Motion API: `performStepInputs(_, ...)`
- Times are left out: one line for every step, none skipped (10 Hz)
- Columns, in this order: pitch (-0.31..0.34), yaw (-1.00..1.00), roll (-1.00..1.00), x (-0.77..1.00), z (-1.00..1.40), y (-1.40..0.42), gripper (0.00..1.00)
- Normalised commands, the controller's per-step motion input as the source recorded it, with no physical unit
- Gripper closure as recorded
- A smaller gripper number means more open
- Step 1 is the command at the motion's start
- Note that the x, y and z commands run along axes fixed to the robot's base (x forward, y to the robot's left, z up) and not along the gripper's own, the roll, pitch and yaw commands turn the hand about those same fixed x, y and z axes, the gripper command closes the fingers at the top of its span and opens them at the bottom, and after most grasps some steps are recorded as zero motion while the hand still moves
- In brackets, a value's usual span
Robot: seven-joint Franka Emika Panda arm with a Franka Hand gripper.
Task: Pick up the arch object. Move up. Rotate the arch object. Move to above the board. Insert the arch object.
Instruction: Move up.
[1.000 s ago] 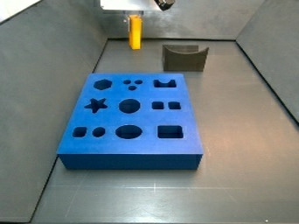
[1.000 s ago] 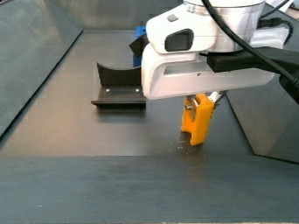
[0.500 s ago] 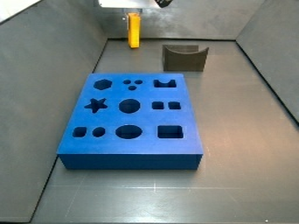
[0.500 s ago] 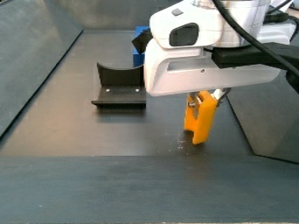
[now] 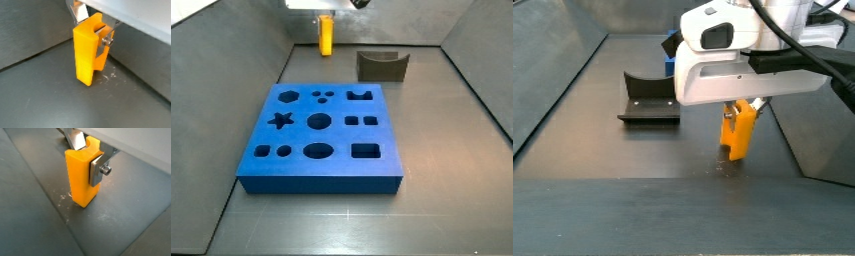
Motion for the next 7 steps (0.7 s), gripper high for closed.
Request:
performStepInputs(0.000, 0.00, 0.00, 0.00, 0.83, 0.00, 1.00)
performStepInputs(0.050, -0.04, 0.00, -0.07, 0.74, 0.01, 1.00)
performStepInputs(0.077, -0.05, 0.02, -0.06, 0.62, 0.01, 1.00)
performStepInputs(0.086, -0.05, 0.04, -0.04, 0.52, 0.01, 1.00)
performStepInputs(0.086, -0.04, 0.05, -0.03, 0.46, 0.00, 1.00)
performStepInputs(0.086, -0.02, 0.06, -0.03, 0.33, 0.00, 1.00)
performStepInputs(0.091, -0.01, 0.08, -0.02, 0.23, 0.00, 1.00)
